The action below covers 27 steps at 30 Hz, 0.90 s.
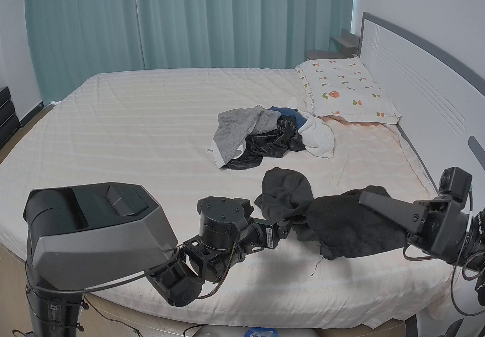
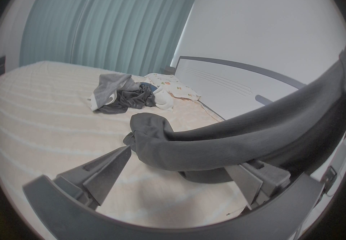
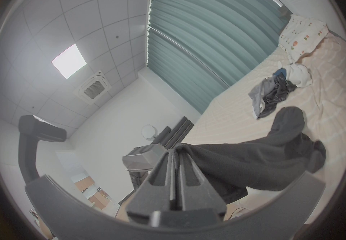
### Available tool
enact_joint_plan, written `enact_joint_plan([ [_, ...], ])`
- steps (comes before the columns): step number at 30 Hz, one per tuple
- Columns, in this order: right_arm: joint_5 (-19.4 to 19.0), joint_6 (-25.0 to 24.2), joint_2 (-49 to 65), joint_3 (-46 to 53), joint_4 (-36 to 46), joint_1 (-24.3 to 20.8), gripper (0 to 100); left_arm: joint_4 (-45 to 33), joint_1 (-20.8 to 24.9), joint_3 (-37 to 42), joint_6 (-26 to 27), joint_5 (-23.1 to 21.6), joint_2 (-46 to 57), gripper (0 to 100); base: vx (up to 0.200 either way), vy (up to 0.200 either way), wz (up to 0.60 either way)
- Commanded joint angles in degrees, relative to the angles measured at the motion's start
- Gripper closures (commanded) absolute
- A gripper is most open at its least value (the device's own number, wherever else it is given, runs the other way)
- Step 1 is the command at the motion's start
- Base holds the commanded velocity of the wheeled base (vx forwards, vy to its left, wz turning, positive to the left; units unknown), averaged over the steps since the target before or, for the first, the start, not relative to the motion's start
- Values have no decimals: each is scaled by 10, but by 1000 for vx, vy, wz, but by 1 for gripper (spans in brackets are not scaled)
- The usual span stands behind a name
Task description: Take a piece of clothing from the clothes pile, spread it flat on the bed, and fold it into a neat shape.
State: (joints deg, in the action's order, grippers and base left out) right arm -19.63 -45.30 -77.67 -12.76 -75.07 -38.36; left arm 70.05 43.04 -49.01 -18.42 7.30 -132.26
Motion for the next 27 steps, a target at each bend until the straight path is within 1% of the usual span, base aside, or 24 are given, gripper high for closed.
enact_joint_plan([
  [1, 0, 1, 88, -3, 0, -22, 100, 1, -1, 7, -59, 4, -4, 0, 0, 0, 0],
  [2, -3, 1, 109, -5, 3, -24, 100, 1, -5, 6, -76, 4, -12, 0, 0, 0, 0],
  [5, -6, 1, 125, -9, 15, -24, 100, 5, -17, 2, -100, 15, -37, 0, 0, 0, 0],
  [10, -8, -3, 101, -13, 50, -21, 100, 7, -22, -14, -166, 15, -63, 0, 0, 0, 0],
  [14, -7, -3, 79, -13, 48, -20, 100, 6, -27, -24, -173, 9, -78, 0, 0, 0, 0],
  [16, -7, -5, 66, -12, 48, -15, 100, 9, -29, -41, -174, -11, -97, 0, 0, 0, 0],
  [18, -8, -8, 53, -12, 47, -7, 100, 10, -31, -42, -176, -28, -98, 0, 0, 0, 0],
  [20, -8, -8, 42, -13, 45, 3, 100, 10, -31, -46, -182, -33, -97, 0, 0, 0, 0],
  [21, -9, -9, 30, -13, 44, 14, 100, 10, -32, -48, -194, -35, -97, 0, 0, 0, 0],
  [22, -9, -9, 21, -14, 43, 19, 100, 9, -34, -49, -209, -41, -97, 100, 0, 0, 0],
  [24, -9, -9, 10, -15, 41, 19, 100, 10, -35, -52, -225, -48, -96, 100, 0, 0, 0],
  [26, -9, -9, -6, -16, 41, 20, 100, 10, -36, -52, -264, -51, -92, 100, 0, 0, 0],
  [27, -8, -9, -7, -16, 41, 21, 100, 10, -36, -51, -268, -51, -91, 100, 0, 0, 0],
])
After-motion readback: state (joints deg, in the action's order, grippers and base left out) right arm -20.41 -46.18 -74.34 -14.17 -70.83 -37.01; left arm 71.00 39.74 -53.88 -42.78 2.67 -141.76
